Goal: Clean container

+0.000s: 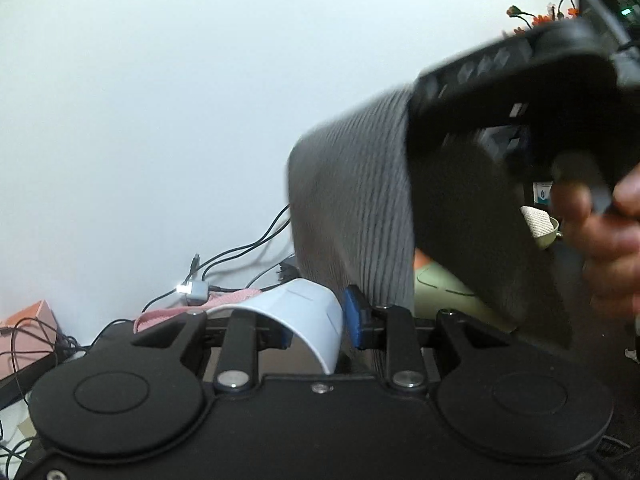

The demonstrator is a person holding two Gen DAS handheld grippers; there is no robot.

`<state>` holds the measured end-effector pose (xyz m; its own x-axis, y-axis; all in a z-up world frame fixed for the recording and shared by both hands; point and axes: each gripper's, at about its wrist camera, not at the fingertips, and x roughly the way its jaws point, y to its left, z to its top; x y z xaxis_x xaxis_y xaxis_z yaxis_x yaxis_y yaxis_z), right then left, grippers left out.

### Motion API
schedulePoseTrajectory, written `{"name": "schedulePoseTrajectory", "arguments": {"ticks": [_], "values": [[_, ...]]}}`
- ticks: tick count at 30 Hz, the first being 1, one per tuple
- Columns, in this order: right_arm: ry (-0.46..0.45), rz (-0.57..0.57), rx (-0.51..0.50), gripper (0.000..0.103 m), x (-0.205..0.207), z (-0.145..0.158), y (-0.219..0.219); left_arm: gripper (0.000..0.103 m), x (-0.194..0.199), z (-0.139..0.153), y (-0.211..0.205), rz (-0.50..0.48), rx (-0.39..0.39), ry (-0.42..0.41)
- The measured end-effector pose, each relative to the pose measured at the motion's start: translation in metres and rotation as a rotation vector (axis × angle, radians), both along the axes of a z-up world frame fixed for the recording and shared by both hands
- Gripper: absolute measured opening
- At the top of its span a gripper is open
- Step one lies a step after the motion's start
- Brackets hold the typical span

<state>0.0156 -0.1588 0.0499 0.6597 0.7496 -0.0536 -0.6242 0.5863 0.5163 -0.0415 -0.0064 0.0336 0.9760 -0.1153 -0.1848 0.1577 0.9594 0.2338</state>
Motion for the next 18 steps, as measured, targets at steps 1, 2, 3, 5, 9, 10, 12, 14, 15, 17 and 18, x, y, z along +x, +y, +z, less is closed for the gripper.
{"name": "schedulePoseTrajectory", "arguments": {"ticks": [1,2,3,5,9,10,12,14,15,17,18], "values": [[0.02,0.018,-0.02,0.01,0.002,-0.003,0.005,0.026,0.0,0.0,0.0,-0.001,0.003,0.0],[0.031,0.036,-0.046,0.01,0.003,-0.005,0.011,0.026,0.002,0.0,0.0,-0.005,0.007,0.005],[0.032,0.061,-0.074,0.01,0.003,-0.007,0.018,0.026,0.002,0.0,0.0,-0.007,0.009,0.007],[0.037,0.115,-0.107,0.01,0.0,-0.011,0.029,0.026,0.003,0.001,-0.002,-0.001,0.01,0.003],[0.014,0.151,-0.14,0.01,-0.008,-0.013,0.041,0.025,0.008,0.001,0.001,0.001,-0.004,0.016],[0.02,0.162,-0.132,0.01,-0.008,-0.013,0.041,0.025,0.009,0.001,0.001,0.001,-0.004,0.016],[0.039,0.19,-0.103,0.01,-0.005,-0.018,0.043,0.025,0.01,0.0,0.001,0.003,0.002,0.014],[0.035,0.221,-0.096,0.01,-0.006,-0.02,0.043,0.025,0.011,0.0,0.001,0.004,0.004,0.012],[0.031,0.239,-0.093,0.01,-0.007,-0.022,0.043,0.025,0.011,0.0,0.001,0.004,0.004,0.011],[0.028,0.297,-0.075,0.01,-0.009,-0.02,0.043,0.025,0.012,-0.001,0.002,0.007,0.003,0.007],[0.026,0.32,-0.069,0.01,-0.012,-0.02,0.043,0.026,0.013,-0.001,0.002,0.006,0.001,0.007]]}}
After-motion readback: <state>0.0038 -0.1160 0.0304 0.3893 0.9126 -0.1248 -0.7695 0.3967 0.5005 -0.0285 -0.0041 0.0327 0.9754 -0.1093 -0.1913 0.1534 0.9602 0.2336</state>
